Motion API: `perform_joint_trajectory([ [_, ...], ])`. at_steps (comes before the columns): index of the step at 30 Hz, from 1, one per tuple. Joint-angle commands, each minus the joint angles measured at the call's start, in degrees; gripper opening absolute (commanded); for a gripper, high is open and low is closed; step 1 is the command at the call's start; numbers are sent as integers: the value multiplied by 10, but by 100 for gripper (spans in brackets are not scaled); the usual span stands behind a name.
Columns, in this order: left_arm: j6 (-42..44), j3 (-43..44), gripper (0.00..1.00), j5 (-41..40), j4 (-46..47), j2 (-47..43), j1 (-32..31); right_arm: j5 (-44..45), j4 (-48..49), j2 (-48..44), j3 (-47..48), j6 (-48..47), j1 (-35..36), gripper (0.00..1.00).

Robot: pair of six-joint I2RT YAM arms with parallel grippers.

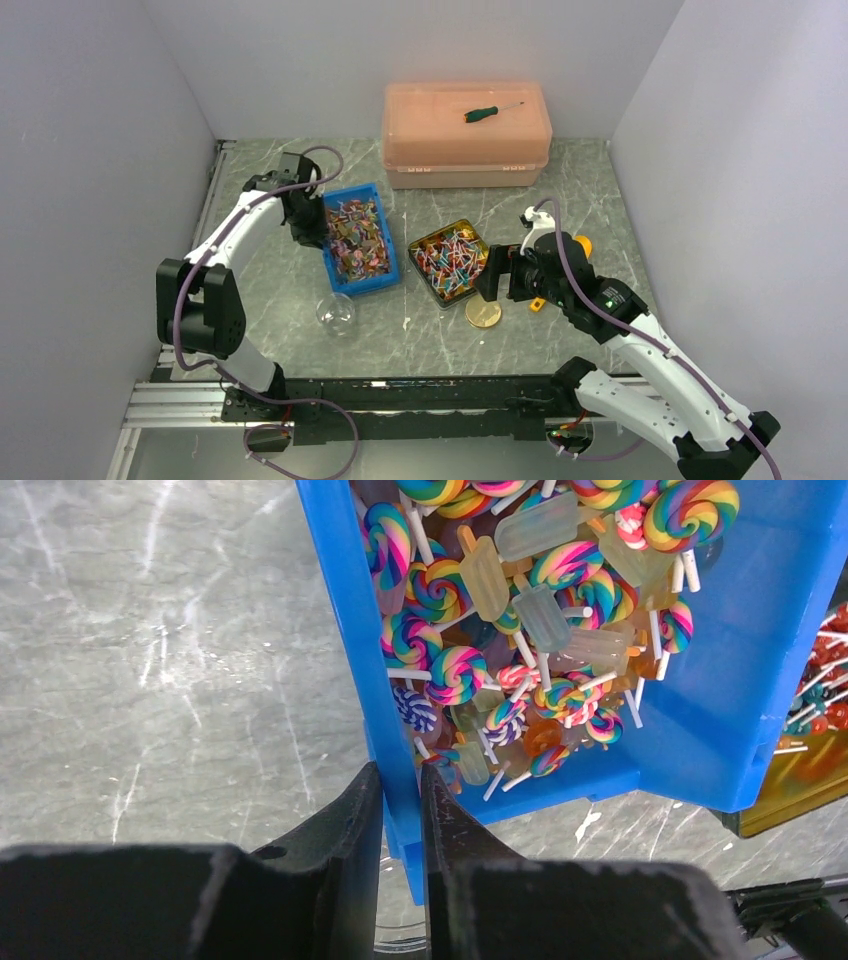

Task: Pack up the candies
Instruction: Move the storage box to the center of the board.

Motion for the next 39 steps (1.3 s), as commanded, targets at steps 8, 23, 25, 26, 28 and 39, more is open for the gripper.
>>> perform_joint_trajectory([
  [8,-7,-30,0,29,1,-38,-70,6,-6,22,12,9,1,96],
  [23,-2,-53,21,27,2,-72,-73,123,-37,145,91,-26,1,93],
  [25,0,-52,29,28,0,-78,-73,139,-42,168,102,-33,1,90],
  [26,1,-51,33,29,0,-82,-73,145,-40,178,105,-37,0,88],
  [28,4,-50,42,31,2,-93,-73,152,-34,194,109,-47,-3,85],
  [39,28,-58,66,45,22,-181,-74,93,15,271,123,-116,-67,51],
])
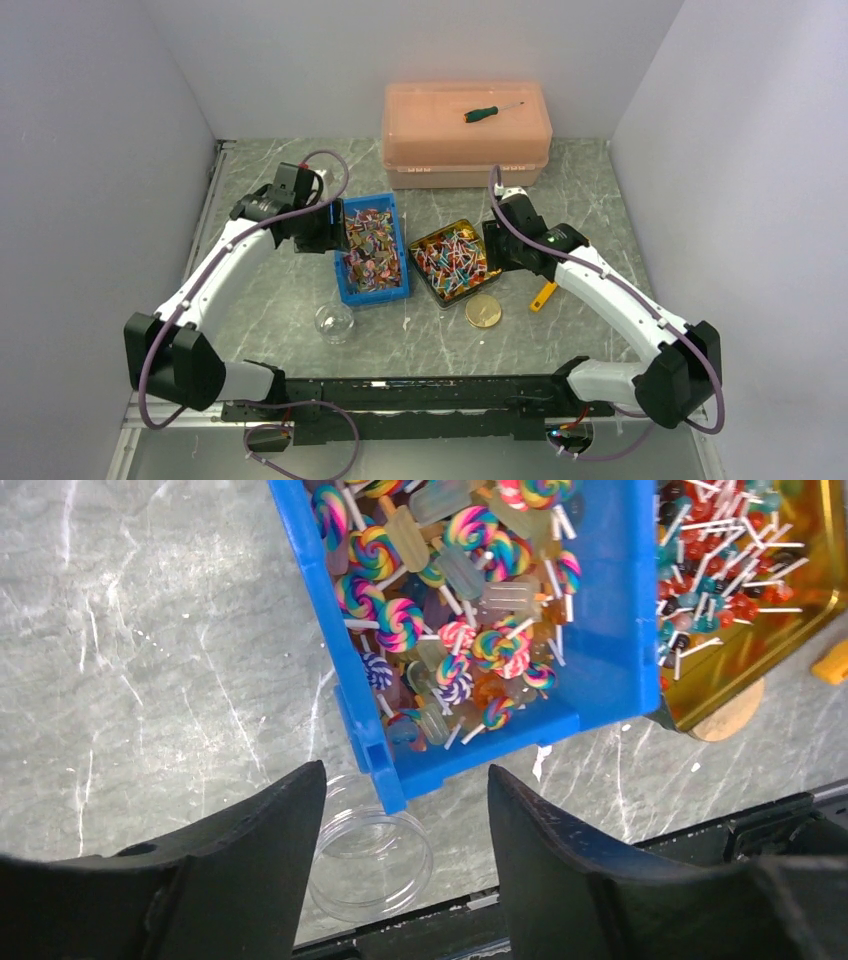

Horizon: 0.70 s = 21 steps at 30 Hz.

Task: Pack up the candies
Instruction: Move the storage box to the center of the board.

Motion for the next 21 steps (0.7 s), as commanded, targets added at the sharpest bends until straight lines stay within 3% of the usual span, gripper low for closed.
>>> perform_joint_trajectory([
  [1,20,-14,68,29,23,-57,-3,-33,41,19,29,-43,-29,48],
  [16,71,-143,82,101,144,-237,-4,-103,123,109,25,-61,-108,46],
  [18,78,-159,89,111,154,-252,-4,-105,130,122,25,-64,-111,46],
  [21,84,-178,93,119,175,-268,-4,-111,142,138,22,-65,-113,46],
])
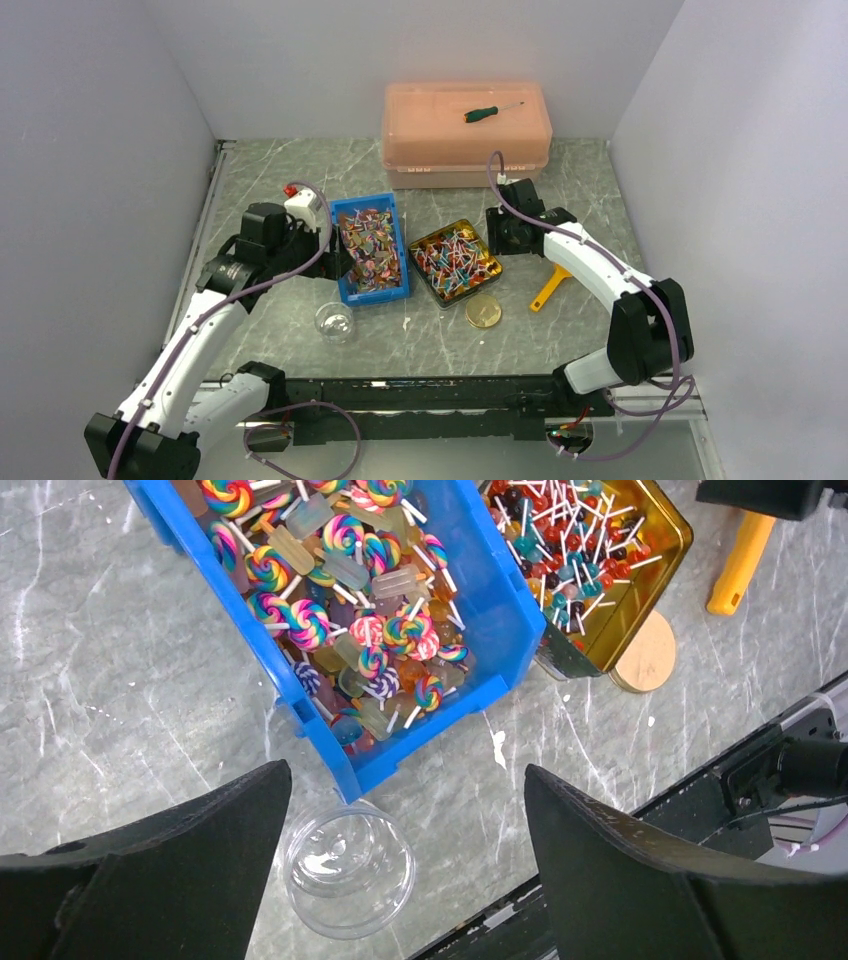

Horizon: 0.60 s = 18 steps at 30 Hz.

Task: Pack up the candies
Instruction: Move the storage box to the center of the board.

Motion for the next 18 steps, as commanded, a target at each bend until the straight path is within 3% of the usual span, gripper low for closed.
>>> perform_joint_trajectory([
  [1,24,-19,97,35,57,-26,-1,-16,44,17,13,-13,-5,45],
  [18,37,-18,99,21,50,-20,-1,-2,55,108,49,-27,-7,39],
])
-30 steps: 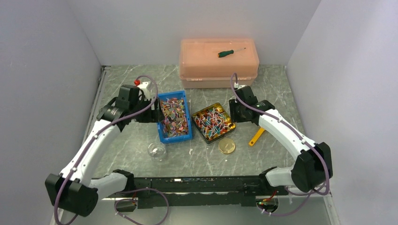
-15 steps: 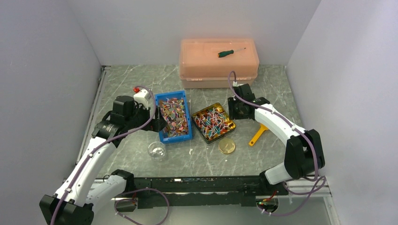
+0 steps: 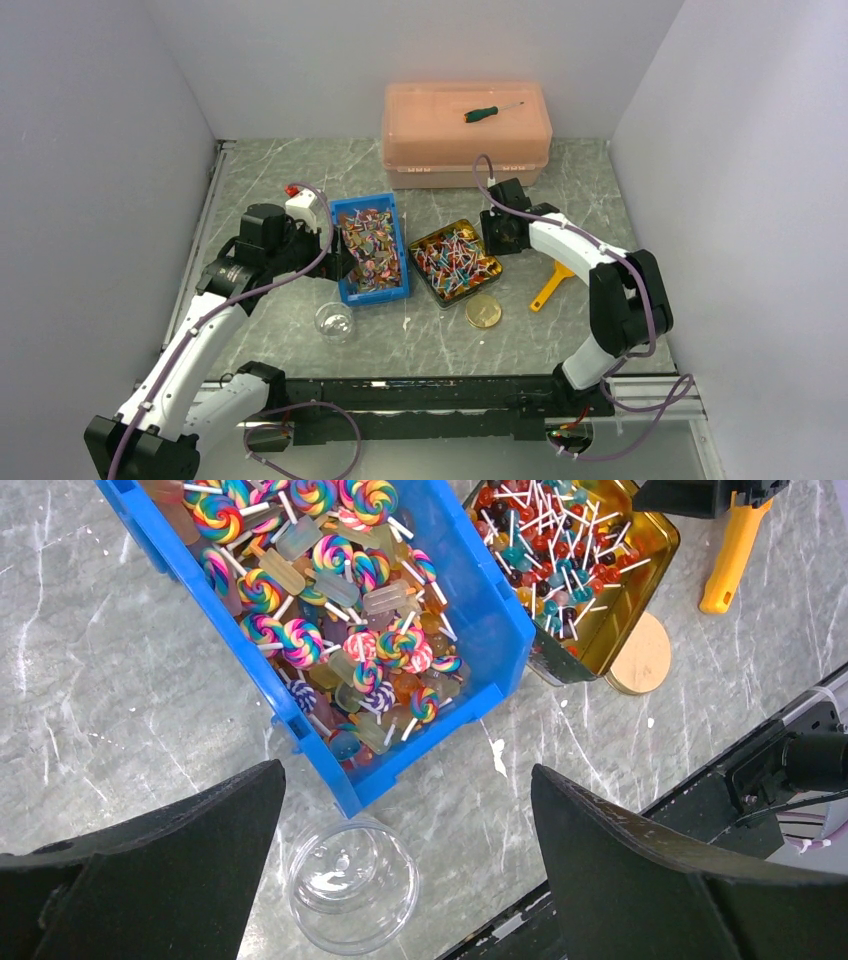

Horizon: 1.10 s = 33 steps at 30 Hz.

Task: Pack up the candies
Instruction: Move the storage box to the center of the board.

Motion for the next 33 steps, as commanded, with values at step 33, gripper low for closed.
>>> perform_joint_trajectory([
  [33,18,11,99,-6,13,2,-1,-29,41,60,53,28,16,0],
])
